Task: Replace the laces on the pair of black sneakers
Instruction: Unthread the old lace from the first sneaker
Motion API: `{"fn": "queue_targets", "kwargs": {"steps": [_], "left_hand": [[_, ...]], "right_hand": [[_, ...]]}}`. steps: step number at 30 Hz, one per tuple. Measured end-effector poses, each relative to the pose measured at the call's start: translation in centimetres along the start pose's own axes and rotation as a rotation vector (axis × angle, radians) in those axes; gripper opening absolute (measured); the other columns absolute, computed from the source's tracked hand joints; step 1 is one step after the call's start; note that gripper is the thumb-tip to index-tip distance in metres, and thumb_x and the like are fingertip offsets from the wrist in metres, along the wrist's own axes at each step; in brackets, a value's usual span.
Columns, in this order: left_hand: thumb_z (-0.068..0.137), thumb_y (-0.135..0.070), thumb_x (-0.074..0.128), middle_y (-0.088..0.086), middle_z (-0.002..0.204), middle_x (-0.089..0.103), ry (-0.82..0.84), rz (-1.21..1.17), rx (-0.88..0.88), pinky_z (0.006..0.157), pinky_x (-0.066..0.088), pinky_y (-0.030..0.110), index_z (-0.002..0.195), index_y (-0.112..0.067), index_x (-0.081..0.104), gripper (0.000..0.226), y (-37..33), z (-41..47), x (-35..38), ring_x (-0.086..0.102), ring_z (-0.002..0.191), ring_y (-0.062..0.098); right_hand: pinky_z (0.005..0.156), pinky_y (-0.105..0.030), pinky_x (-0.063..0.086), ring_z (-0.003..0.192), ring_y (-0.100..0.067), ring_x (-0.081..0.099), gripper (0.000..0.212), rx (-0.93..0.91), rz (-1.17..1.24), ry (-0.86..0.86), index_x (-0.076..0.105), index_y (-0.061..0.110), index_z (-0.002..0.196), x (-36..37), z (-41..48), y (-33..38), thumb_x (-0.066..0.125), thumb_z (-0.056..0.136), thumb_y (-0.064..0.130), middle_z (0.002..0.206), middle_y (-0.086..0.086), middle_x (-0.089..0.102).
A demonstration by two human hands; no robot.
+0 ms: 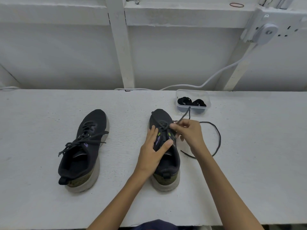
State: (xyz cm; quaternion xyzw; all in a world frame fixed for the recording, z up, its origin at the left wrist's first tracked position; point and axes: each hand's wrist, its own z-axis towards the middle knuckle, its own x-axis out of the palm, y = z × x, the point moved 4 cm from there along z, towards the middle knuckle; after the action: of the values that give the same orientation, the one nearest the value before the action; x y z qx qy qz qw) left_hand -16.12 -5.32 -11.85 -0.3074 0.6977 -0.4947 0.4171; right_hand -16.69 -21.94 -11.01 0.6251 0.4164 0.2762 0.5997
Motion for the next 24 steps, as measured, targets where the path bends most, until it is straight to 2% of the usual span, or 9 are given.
{"fn": "queue_targets", "kwargs": {"steps": [2, 4, 9, 11, 14, 15, 20, 22, 24], "left_hand": [[0.074, -0.061, 0.06, -0.018, 0.159, 0.019, 0.003, -0.006, -0.003, 0.116, 0.013, 0.016, 0.153, -0.025, 0.028, 0.092, 0.0, 0.0, 0.0, 0.011, 0.146, -0.004], [0.074, -0.061, 0.06, -0.018, 0.159, 0.019, -0.002, -0.005, -0.004, 0.114, 0.013, 0.015, 0.153, -0.024, 0.028, 0.092, 0.1, 0.0, 0.0, 0.011, 0.145, -0.004], [0.075, -0.061, 0.058, -0.017, 0.159, 0.02, -0.007, 0.003, 0.007, 0.112, 0.014, 0.011, 0.152, -0.026, 0.031, 0.089, 0.1, 0.1, -0.1, 0.013, 0.144, -0.006], [0.075, -0.062, 0.059, -0.017, 0.159, 0.02, 0.001, 0.002, 0.008, 0.114, 0.015, 0.013, 0.152, -0.026, 0.031, 0.089, 0.1, 0.1, 0.0, 0.013, 0.145, -0.006], [0.074, -0.061, 0.059, -0.018, 0.159, 0.019, 0.0, -0.006, -0.006, 0.112, 0.013, 0.012, 0.152, -0.025, 0.029, 0.091, 0.1, 0.0, 0.0, 0.011, 0.145, -0.006], [0.074, -0.061, 0.059, -0.018, 0.159, 0.019, -0.004, -0.007, -0.006, 0.111, 0.013, 0.011, 0.152, -0.025, 0.029, 0.091, 0.1, 0.0, -0.1, 0.011, 0.145, -0.006], [0.075, -0.061, 0.057, -0.014, 0.159, 0.023, -0.007, -0.002, 0.009, 0.115, 0.015, 0.015, 0.151, -0.026, 0.033, 0.087, 0.1, 0.1, -0.1, 0.013, 0.146, -0.004], [0.075, -0.062, 0.057, -0.015, 0.159, 0.021, -0.001, 0.006, 0.007, 0.113, 0.014, 0.013, 0.152, -0.026, 0.031, 0.089, 0.0, 0.1, 0.0, 0.012, 0.145, -0.004], [0.074, -0.061, 0.059, -0.017, 0.159, 0.019, -0.001, -0.002, 0.0, 0.112, 0.013, 0.011, 0.152, -0.025, 0.029, 0.091, 0.0, 0.0, 0.0, 0.012, 0.145, -0.005]], "right_hand": [[0.042, -0.024, 0.038, 0.047, -0.016, 0.056, 0.017, -0.013, 0.138, -0.191, 0.068, 0.001, 0.079, -1.2, 0.4, 0.3, 0.075, 0.085, 0.015, 0.069, -0.007, 0.064], [0.042, -0.024, 0.039, 0.048, -0.016, 0.054, 0.016, 0.002, 0.23, -0.263, 0.066, 0.005, 0.081, -1.8, 0.5, 0.3, 0.073, 0.087, 0.018, 0.071, -0.006, 0.062], [0.04, -0.023, 0.035, 0.047, -0.018, 0.054, 0.024, 0.047, -0.033, 0.101, 0.066, 0.001, 0.075, 0.5, -0.4, -0.3, 0.081, 0.078, 0.02, 0.064, -0.008, 0.063], [0.041, -0.024, 0.037, 0.048, -0.019, 0.055, 0.021, -0.011, -0.035, 0.042, 0.067, 0.0, 0.073, 0.3, -0.3, 0.0, 0.081, 0.078, 0.016, 0.065, -0.011, 0.066], [0.044, -0.022, 0.04, 0.05, -0.017, 0.055, 0.019, -0.037, 0.119, -0.218, 0.066, 0.0, 0.076, -1.1, 0.0, 0.4, 0.076, 0.082, 0.015, 0.069, -0.008, 0.066], [0.044, -0.022, 0.039, 0.049, -0.017, 0.054, 0.02, -0.022, 0.162, -0.247, 0.066, 0.0, 0.077, -1.2, 0.0, 0.3, 0.076, 0.083, 0.016, 0.07, -0.007, 0.065], [0.043, -0.016, 0.037, 0.048, -0.01, 0.053, 0.018, -0.008, -0.026, 0.041, 0.068, 0.002, 0.07, 1.0, -0.5, 0.0, 0.08, 0.078, 0.013, 0.079, -0.01, 0.072], [0.045, -0.016, 0.039, 0.048, -0.01, 0.054, 0.018, -0.05, -0.003, -0.041, 0.067, 0.006, 0.067, 0.4, -0.3, 0.4, 0.079, 0.079, 0.012, 0.072, -0.008, 0.071], [0.046, -0.02, 0.04, 0.049, -0.013, 0.055, 0.017, -0.062, 0.093, -0.211, 0.066, 0.007, 0.07, -0.6, 0.0, 0.7, 0.077, 0.081, 0.014, 0.066, -0.001, 0.068]]}}
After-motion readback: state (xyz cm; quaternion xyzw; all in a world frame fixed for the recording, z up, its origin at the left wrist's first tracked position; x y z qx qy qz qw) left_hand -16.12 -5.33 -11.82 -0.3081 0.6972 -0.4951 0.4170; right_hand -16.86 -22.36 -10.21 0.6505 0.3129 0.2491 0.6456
